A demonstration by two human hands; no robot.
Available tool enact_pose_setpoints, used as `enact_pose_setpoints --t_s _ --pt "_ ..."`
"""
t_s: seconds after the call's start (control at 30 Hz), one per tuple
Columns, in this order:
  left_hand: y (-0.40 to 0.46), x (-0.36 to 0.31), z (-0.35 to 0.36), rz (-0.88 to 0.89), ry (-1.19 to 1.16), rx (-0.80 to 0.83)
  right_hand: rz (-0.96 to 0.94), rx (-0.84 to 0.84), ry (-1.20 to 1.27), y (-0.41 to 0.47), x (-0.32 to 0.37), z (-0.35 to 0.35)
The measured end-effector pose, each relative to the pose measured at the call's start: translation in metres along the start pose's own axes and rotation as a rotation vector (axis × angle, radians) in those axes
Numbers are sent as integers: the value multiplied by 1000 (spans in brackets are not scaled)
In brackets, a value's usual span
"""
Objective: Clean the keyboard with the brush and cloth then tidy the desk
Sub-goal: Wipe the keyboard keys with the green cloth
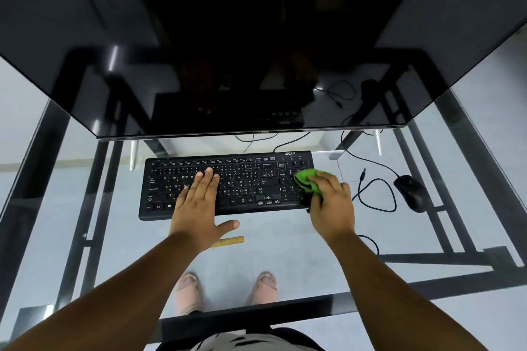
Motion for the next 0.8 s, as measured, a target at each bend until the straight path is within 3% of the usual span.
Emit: enact_pose_setpoints --t_s 0.2,0.33,0.5,0.67,0.8 --pt "0 0 1 -19 31 -1 -107 111 3 44 1 15" --pt "1 0 0 -6 -29 -12 44 59 51 48 -12 12" --pt "2 10 -15 -23 -248 -76 -42 -10 321 35 22 6" --pt "-5 27 -33 -72 -368 -172 -134 116 403 20 56 26" --pt "-9 33 -38 -108 -433 -168 17 69 483 19 46 21"
Point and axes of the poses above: each hand's wrist, its own y-axis towards the middle knuckle, its own z-axis out of the palm, x = y × z, the point moved 10 cm from there along y, towards the middle knuckle, and after that the axes turned 11 degrees about -z, right-handed, at the moved point
